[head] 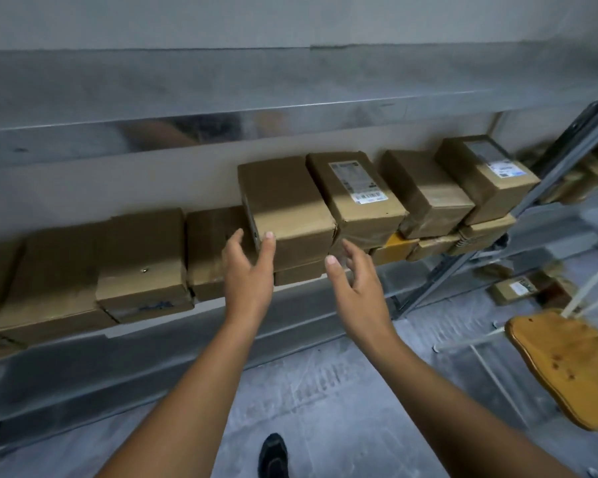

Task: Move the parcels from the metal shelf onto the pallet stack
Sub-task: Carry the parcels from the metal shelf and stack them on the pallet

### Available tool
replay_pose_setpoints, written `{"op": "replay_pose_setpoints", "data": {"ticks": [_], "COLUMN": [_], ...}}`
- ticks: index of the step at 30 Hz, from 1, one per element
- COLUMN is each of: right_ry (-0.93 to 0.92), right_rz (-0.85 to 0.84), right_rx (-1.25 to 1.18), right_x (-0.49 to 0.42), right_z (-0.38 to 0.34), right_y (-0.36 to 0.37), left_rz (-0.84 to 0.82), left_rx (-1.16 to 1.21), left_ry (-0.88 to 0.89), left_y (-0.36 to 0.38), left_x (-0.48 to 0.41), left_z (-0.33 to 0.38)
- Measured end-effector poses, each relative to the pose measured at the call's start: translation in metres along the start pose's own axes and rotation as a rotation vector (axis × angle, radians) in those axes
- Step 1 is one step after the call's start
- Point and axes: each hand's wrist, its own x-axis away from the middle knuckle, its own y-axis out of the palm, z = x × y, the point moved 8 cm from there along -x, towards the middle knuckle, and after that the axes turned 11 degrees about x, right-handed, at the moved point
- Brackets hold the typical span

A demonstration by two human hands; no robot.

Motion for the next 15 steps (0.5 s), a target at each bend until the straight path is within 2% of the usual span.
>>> {"op": "replay_pose_setpoints", "data": {"ticks": [7, 15], "right_ry": [-0.006, -0.046], "right_rz": [-0.038, -0.091], "right_rx": [0.047, -0.020], "right_x": [-0.040, -0.045], "right_z": [0.011, 0.022], "right_y": [-0.010, 0.004], "left_rz": [0.134, 0.233], "left_rx": [0.179, 0.267], "left_ry": [-0.130, -0.099], "left_y": [0.039, 0.036], "left_x": [-0.023, -0.016], "left_z": [-0.030, -0.031]}}
